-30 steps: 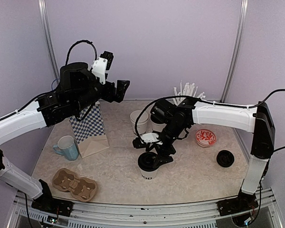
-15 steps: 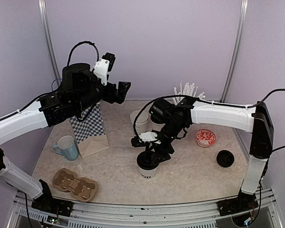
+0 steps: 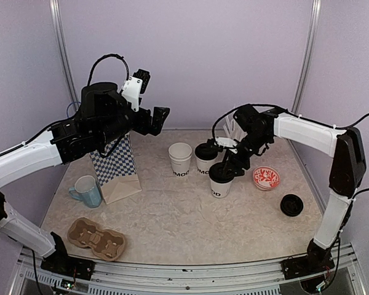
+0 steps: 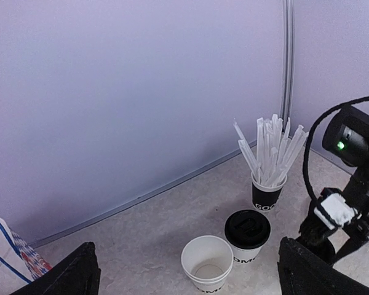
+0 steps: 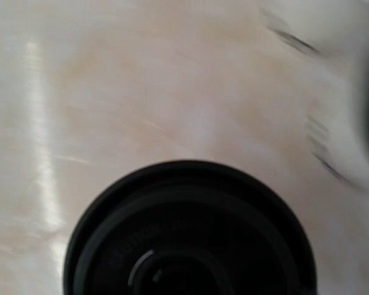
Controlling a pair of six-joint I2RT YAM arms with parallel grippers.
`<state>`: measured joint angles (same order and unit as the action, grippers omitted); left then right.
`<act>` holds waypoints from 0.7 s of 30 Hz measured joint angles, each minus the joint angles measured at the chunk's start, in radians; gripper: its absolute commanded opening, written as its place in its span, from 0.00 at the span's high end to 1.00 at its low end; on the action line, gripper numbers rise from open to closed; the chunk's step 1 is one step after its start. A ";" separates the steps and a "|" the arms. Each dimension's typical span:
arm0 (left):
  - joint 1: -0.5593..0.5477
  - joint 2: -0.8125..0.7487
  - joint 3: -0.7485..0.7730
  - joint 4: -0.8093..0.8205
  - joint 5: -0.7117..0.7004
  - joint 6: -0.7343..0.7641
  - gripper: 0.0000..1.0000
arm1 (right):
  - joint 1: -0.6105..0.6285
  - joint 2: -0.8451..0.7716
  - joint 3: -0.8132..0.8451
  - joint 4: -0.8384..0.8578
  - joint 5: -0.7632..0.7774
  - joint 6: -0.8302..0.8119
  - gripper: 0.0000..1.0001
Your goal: Pack the takeout coffee
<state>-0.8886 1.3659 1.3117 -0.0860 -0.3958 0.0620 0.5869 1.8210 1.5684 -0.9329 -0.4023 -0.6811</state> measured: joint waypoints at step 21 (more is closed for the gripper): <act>0.000 0.045 0.068 -0.095 0.103 -0.002 0.07 | -0.240 0.119 0.087 0.110 0.042 0.178 0.06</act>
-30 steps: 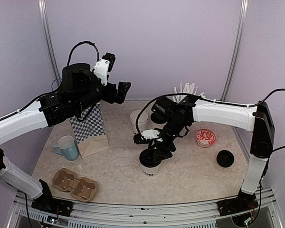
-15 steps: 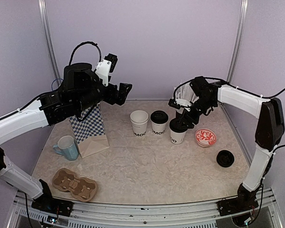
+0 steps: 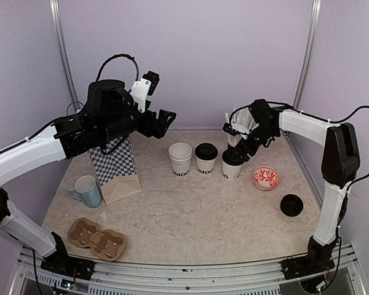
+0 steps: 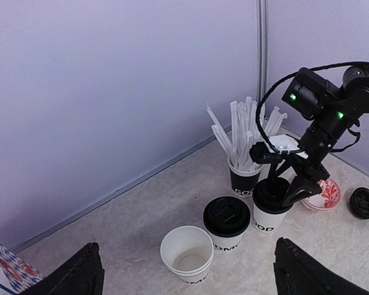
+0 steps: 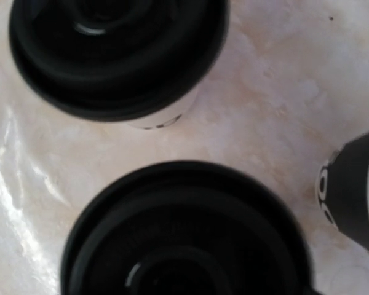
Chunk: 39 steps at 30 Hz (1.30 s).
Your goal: Pack the takeout coffee
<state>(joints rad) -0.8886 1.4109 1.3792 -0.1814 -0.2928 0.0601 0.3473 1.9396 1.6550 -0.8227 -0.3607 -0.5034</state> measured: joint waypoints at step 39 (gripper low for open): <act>0.240 -0.183 -0.093 0.148 -0.025 -0.100 0.14 | 0.857 0.408 0.533 0.026 -0.128 0.006 1.00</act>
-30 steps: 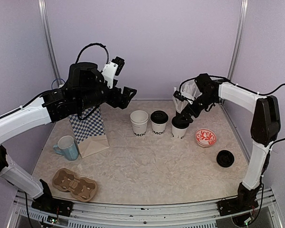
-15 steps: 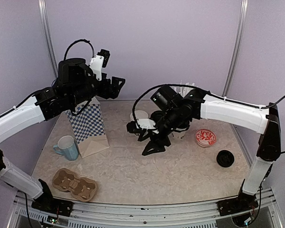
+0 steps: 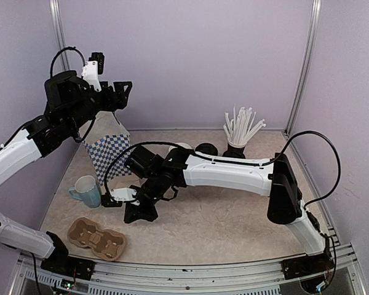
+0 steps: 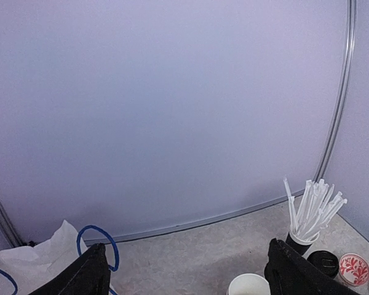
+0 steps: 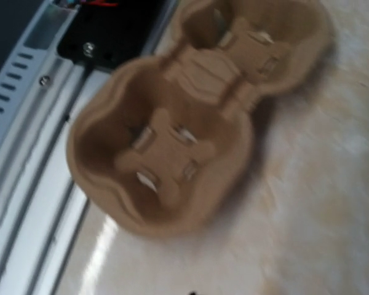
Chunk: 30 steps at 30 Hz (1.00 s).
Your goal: Pack the takeout coffee
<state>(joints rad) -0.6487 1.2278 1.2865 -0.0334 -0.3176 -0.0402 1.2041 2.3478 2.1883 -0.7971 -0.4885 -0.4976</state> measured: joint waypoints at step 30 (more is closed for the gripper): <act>0.154 -0.006 -0.011 0.034 0.138 -0.088 0.15 | 0.129 0.274 0.208 0.025 0.161 0.029 1.00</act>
<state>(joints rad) -0.4942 1.2221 1.2758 0.0006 -0.1791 -0.1284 1.3331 2.6221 2.3959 -0.7719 -0.3271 -0.4686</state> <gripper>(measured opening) 0.847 0.005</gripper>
